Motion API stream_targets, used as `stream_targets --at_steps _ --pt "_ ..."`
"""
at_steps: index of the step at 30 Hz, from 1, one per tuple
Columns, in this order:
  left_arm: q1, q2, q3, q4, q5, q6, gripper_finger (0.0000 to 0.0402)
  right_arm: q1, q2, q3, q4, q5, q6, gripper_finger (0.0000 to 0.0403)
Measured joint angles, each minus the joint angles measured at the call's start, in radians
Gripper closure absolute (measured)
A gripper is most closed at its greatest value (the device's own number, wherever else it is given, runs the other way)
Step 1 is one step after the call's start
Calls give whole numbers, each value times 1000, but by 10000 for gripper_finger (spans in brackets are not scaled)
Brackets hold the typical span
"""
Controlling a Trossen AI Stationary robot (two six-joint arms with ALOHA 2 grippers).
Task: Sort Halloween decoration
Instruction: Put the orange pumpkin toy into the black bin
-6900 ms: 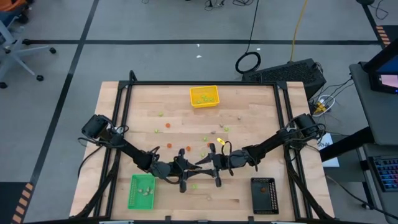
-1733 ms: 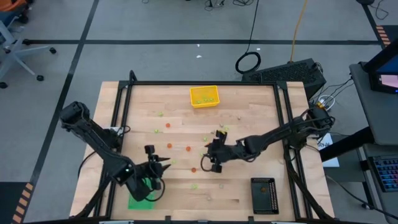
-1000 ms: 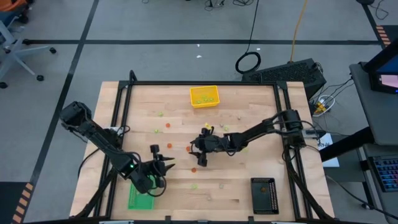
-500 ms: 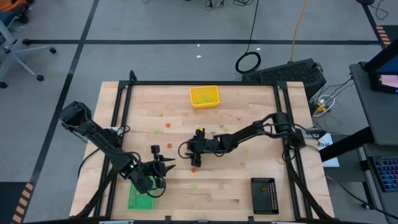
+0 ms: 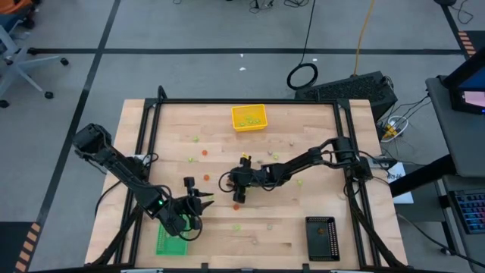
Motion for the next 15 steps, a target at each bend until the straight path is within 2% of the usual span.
stream_targets --at_steps 8,15 --pt "0 0 0 0 0 3 284 1 0 -1 -1 -4 0 328" --pt "0 0 0 0 1 3 284 18 -29 -1 -23 -20 -4 327"
